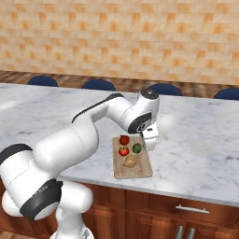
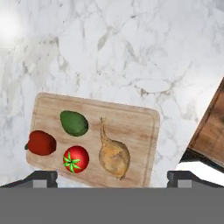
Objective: Place the avocado, onion, tomato, and bell pepper on the cutting board.
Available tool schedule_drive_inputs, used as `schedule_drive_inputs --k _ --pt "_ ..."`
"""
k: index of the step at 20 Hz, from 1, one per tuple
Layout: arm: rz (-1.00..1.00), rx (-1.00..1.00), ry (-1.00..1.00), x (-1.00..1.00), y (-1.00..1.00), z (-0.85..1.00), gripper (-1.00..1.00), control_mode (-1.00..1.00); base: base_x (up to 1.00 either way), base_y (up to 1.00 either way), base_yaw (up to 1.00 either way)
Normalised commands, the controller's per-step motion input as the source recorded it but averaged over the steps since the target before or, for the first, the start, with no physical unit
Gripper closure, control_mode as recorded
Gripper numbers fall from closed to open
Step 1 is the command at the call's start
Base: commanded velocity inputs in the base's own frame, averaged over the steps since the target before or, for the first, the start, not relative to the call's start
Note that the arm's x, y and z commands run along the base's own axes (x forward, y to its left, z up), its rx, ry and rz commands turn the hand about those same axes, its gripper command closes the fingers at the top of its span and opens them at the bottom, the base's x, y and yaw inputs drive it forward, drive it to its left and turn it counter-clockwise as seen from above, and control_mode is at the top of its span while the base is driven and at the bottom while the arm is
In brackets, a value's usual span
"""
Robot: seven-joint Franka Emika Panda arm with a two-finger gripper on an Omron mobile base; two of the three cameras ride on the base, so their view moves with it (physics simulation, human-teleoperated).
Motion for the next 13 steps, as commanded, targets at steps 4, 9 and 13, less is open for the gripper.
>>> schedule_drive_inputs --k 4,9,13 --pt "0.00 0.07 -0.32 -0.46 -0.39 0.22 -1.00 -1.00 0.00 0.00 0.00" --pt "0.00 0.06 -0.30 -0.46 -0.40 0.20 -1.00 -1.00 0.00 0.00 0.00" --pt "0.00 0.05 -0.23 -0.36 -0.39 0.21 -1.00 -1.00 0.00 0.00 0.00"
